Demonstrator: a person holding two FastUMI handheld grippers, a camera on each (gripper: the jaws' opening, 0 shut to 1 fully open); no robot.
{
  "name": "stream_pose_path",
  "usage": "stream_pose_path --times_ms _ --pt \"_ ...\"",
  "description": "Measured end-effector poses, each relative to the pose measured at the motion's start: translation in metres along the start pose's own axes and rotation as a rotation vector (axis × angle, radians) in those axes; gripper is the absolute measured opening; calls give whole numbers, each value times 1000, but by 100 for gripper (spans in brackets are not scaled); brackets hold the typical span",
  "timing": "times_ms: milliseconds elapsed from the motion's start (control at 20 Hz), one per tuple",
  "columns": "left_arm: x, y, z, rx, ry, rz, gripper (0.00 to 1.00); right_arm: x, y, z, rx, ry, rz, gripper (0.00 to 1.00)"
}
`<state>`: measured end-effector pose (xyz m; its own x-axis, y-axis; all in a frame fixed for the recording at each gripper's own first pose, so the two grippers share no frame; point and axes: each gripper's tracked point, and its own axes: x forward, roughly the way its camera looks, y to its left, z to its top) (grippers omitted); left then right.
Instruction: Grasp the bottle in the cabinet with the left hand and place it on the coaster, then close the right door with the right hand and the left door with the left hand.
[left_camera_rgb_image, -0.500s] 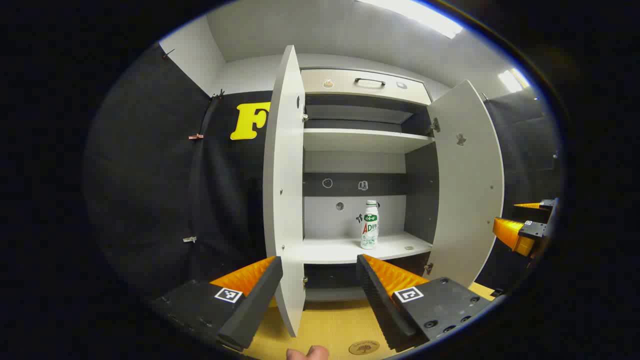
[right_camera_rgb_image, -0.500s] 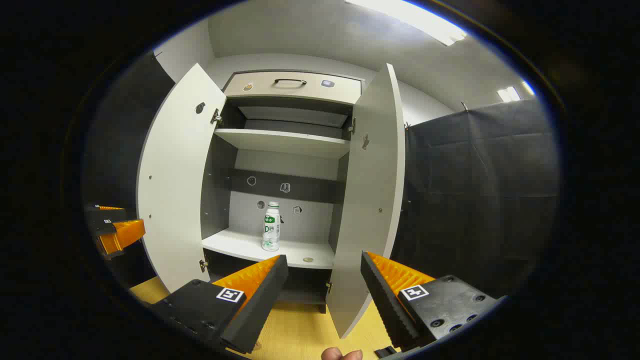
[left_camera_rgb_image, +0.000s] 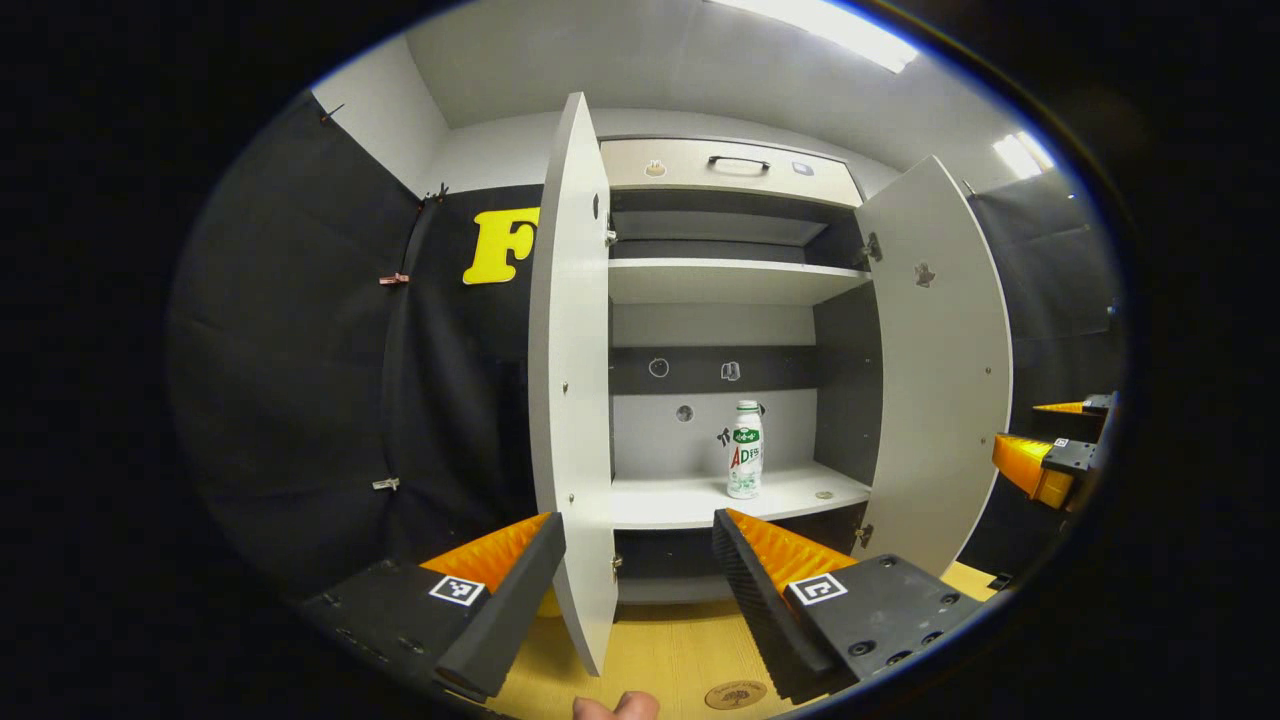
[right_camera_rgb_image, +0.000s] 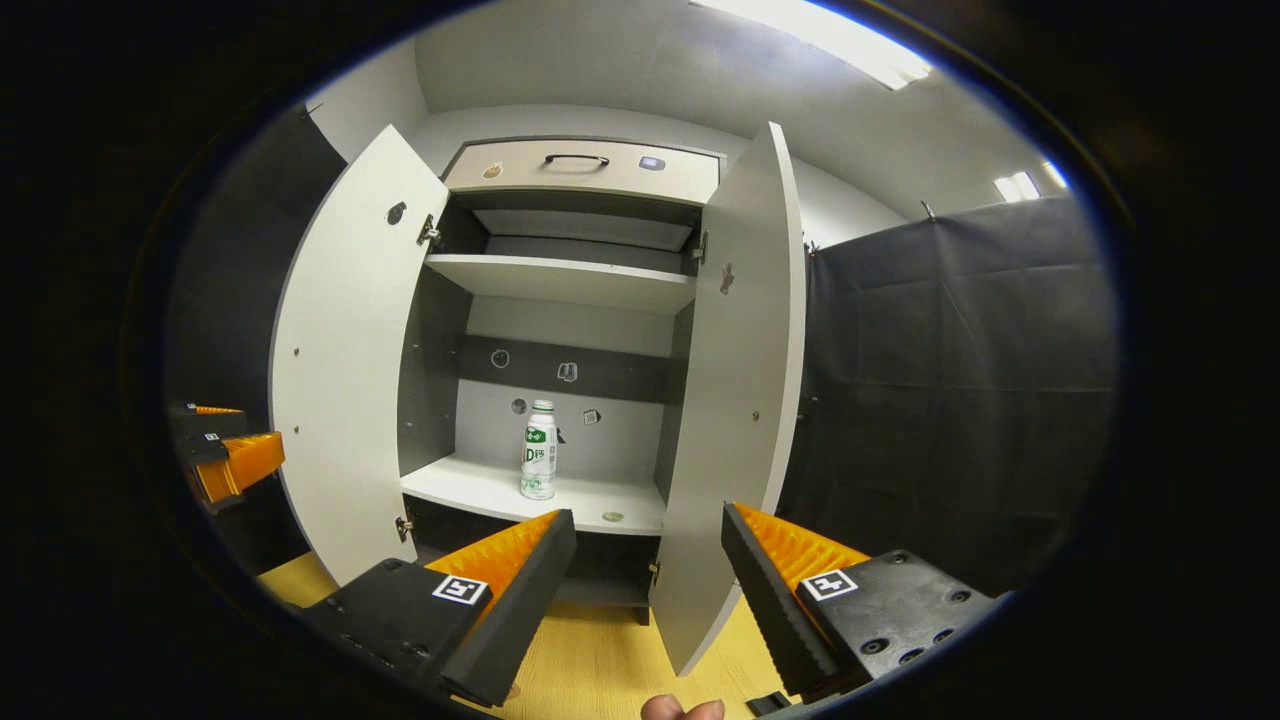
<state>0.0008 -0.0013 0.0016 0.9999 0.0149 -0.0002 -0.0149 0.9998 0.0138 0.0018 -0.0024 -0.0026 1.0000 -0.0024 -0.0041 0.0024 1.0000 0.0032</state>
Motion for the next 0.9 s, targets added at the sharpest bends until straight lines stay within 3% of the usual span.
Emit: stream_pose_path --times_ms 600,900 --pt "8 -13 2 -6 -7 -6 94 -1 -4 0 -7 -3 11 98" --pt "54 -44 6 3 -15 -43 94 1 -13 -1 7 7 16 98"
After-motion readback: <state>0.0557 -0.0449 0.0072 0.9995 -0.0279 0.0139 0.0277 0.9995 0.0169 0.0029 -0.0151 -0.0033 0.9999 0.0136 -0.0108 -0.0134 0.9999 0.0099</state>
